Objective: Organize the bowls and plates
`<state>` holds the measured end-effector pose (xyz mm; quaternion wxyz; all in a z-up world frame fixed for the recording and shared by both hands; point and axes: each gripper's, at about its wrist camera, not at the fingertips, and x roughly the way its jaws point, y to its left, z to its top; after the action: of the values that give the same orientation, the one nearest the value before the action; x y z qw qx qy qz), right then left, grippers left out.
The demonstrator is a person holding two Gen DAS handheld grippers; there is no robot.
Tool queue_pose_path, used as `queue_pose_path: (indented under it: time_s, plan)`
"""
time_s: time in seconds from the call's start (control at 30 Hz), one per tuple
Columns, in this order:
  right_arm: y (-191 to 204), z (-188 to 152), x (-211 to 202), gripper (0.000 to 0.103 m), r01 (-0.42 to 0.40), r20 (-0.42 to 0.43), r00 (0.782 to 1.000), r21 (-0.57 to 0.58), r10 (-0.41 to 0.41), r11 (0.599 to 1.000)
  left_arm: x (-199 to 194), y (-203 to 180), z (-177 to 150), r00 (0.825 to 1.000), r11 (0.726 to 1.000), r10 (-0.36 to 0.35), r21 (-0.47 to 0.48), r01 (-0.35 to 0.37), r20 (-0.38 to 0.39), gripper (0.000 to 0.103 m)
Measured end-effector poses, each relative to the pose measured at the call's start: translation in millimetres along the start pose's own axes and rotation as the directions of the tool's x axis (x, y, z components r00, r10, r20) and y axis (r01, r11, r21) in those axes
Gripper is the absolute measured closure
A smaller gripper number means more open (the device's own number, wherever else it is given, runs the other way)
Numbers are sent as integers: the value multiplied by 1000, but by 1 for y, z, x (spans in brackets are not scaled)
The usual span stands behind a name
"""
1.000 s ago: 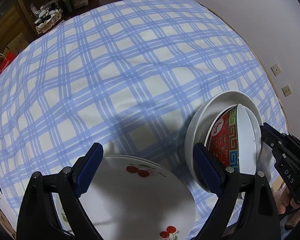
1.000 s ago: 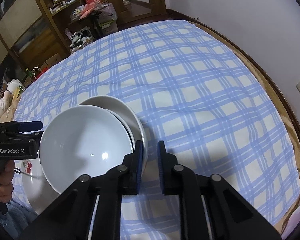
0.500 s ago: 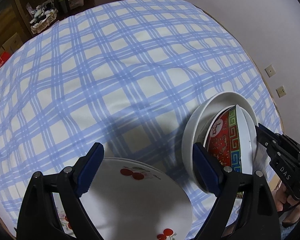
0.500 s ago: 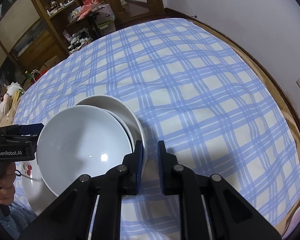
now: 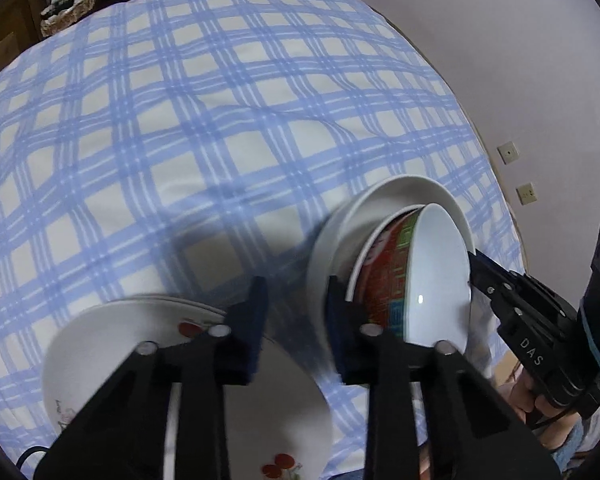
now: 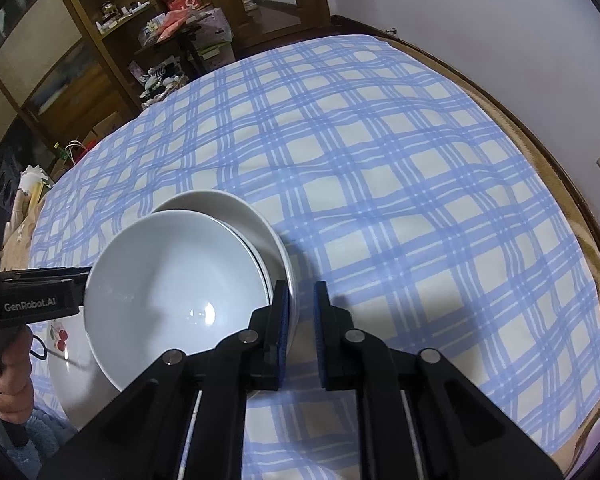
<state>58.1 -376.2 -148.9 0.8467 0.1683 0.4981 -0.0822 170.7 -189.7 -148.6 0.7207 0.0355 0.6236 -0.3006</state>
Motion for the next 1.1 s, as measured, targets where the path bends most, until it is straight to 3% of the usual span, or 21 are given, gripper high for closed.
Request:
queue_pose_path:
  time_s: [0.07,0.17,0.53,1.1]
  plan:
    - [3,0,0,94,-1,-1,1000,-5,1,1000,1,-5,-2,1000,1000,3,8,-3,8,92]
    - [4,0,0,95,5,-2,1000,-10,-5,1000,1,-11,-3,1000,1000,9,16,-9,16,97]
    - [3,0,3,95,6,-8,1000,12,-6,1000,1,-7,-2,1000,998,-4,-55,5,19,96]
    - [-2,0,5,95,-2,-10,1000,20,2,1000,-1,-10,-3,1000,998,14,-57,-13,27,95]
